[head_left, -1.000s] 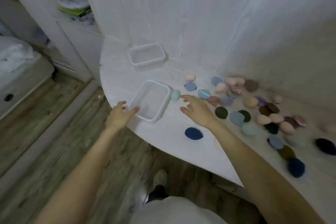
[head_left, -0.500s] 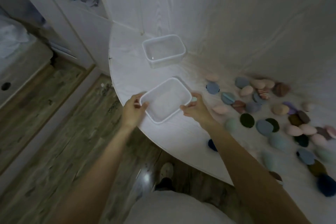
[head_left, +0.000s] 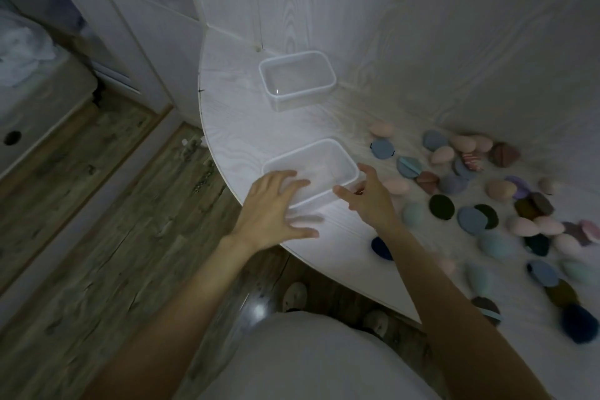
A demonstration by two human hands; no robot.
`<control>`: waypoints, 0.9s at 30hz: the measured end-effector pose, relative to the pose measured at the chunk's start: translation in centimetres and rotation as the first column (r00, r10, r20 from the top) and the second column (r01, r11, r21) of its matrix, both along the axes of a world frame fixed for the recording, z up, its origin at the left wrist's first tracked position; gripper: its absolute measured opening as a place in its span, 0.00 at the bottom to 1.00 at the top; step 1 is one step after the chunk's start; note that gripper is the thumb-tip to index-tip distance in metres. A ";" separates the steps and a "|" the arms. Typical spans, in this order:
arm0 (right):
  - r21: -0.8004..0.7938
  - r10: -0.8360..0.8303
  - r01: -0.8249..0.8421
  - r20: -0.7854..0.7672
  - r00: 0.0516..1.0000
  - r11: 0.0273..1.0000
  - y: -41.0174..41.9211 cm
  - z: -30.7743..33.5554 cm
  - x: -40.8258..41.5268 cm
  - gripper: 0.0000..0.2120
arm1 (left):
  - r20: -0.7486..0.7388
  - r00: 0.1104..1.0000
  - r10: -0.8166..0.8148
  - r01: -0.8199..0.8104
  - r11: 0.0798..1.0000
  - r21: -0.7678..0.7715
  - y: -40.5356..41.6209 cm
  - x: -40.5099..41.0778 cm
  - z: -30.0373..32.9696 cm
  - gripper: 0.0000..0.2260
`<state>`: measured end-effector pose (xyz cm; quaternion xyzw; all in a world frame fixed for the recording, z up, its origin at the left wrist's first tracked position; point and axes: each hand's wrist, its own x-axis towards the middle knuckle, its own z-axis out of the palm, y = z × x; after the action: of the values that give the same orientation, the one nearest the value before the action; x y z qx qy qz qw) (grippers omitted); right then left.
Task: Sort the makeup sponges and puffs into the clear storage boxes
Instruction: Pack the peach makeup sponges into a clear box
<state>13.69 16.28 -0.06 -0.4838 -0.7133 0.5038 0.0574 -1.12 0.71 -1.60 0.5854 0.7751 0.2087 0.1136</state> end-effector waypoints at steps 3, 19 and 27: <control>-0.002 -0.017 0.017 -0.058 0.998 1.000 0.1 1.3 1.6 0.15 | -0.044 0.999 0.002 0.003 0.992 0.123 -0.7 0.1 -0.3 0.27; 0.209 0.138 -0.138 0.015 0.990 0.968 0.3 -2.3 0.6 0.21 | 0.540 0.721 0.434 -0.559 0.825 0.083 7.1 -8.2 2.7 0.14; 0.281 0.065 -0.064 0.006 0.998 0.958 -0.3 -2.8 0.5 0.20 | 0.535 0.519 0.666 -0.706 0.687 -0.171 8.8 -11.6 -1.3 0.17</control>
<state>14.21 15.99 -2.85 -0.4465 -0.7929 0.3998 0.1102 -12.67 9.48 -2.86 0.1474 0.8654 0.4237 0.2234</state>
